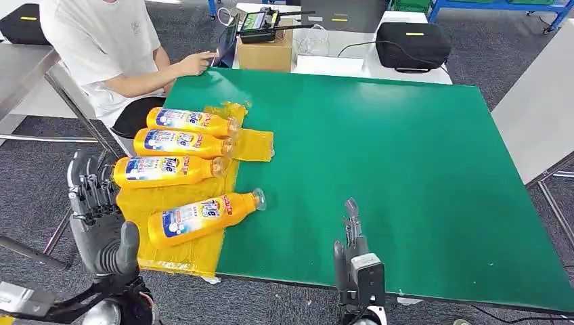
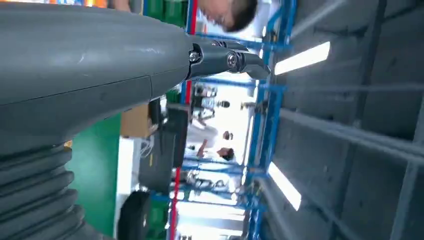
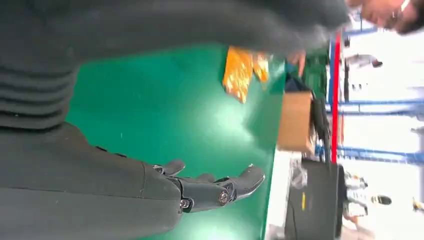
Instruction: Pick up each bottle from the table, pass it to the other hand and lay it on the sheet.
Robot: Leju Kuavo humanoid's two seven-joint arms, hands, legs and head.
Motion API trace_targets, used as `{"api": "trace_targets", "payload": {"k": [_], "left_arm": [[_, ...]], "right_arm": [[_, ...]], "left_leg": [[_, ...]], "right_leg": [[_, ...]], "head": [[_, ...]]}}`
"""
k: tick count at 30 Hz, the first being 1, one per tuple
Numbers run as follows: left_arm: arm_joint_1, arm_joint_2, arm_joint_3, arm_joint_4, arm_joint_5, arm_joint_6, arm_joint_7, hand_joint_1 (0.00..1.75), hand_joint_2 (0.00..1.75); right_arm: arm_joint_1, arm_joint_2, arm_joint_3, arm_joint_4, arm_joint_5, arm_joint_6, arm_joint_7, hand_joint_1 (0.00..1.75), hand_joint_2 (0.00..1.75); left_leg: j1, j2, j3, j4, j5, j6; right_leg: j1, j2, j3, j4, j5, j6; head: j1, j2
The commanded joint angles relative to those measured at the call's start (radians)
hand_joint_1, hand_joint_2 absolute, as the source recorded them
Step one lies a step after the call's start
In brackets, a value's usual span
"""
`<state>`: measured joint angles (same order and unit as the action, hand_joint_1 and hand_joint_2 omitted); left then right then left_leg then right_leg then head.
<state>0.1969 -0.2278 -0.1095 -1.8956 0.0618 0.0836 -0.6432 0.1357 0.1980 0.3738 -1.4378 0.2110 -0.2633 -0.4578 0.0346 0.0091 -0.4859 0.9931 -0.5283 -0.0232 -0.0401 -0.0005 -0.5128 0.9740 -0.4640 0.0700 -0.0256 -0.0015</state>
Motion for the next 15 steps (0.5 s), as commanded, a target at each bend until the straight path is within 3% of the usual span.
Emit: {"api": "trace_targets", "payload": {"k": [1, 15], "left_arm": [[0.030, -0.045, 0.049, -0.012, 0.040, 0.024, -0.015, 0.00, 1.75], [0.089, -0.062, 0.071, -0.069, 0.059, 0.020, -0.054, 0.00, 1.75]], "right_arm": [[0.019, -0.017, -0.084, -0.052, -0.013, -0.012, 0.036, 0.00, 1.75], [0.071, -0.042, -0.128, -0.130, 0.044, -0.042, 0.035, 0.00, 1.75]], "left_leg": [[0.000, -0.001, 0.002, -0.003, 0.000, 0.003], [0.000, -0.001, 0.003, -0.004, 0.000, 0.004]], "right_leg": [[0.001, 0.000, 0.002, -0.003, 0.000, -0.004], [0.001, 0.000, 0.003, -0.004, 0.001, -0.005]], "head": [[0.000, 0.000], [0.000, 0.000]]}}
